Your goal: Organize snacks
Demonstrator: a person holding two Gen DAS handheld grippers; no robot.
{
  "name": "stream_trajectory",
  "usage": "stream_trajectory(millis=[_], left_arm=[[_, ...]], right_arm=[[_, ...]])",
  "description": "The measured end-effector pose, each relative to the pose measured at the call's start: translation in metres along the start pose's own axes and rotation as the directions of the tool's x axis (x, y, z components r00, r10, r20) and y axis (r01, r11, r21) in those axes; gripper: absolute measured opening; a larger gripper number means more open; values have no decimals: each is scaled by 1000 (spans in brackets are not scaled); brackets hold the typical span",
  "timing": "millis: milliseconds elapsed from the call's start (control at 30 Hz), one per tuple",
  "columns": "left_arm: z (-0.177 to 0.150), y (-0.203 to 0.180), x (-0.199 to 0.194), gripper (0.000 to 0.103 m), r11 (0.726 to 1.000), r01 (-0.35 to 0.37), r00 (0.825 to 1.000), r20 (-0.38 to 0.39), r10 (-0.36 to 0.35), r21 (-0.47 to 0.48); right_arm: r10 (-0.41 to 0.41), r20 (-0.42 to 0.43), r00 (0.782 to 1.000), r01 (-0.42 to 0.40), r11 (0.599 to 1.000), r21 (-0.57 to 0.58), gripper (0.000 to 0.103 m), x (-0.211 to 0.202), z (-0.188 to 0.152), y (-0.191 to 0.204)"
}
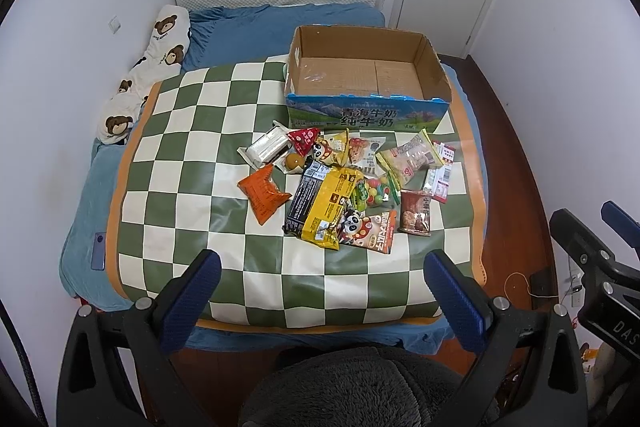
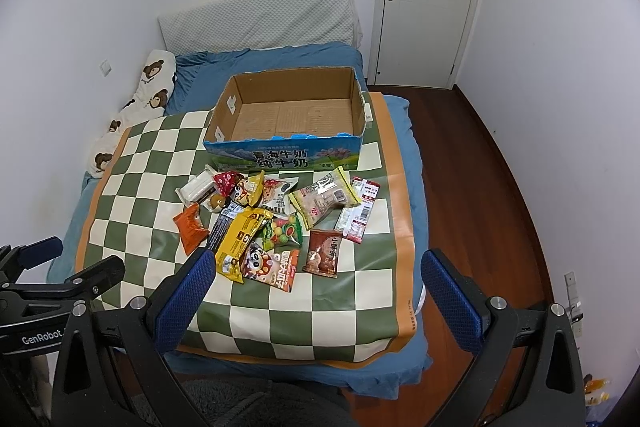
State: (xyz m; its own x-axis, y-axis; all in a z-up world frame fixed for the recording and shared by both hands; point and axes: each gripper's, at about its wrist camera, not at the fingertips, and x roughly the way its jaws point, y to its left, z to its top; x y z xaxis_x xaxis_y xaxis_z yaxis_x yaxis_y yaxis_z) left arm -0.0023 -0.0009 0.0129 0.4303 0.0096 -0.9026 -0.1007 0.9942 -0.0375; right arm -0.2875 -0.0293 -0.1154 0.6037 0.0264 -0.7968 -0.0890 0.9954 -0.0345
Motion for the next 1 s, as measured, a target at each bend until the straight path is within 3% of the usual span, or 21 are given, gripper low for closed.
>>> stream_trajectory(millis=[733,900,1000], left_arm=[[9,1,3,103,1000,7,1000,-15,-7,-18],[15,6,26,103,1000,-25,1000,2,25,-15],[19,9,55,103,998,-68,998,-7,68,13]], right_arm=[[4,-11,1000,-4,1000,9,103,-2,1,0],[24,-55,998,-22,999,37,103,18,2,1],[56,-102,993,-48,996,82,103,55,-4,-6]])
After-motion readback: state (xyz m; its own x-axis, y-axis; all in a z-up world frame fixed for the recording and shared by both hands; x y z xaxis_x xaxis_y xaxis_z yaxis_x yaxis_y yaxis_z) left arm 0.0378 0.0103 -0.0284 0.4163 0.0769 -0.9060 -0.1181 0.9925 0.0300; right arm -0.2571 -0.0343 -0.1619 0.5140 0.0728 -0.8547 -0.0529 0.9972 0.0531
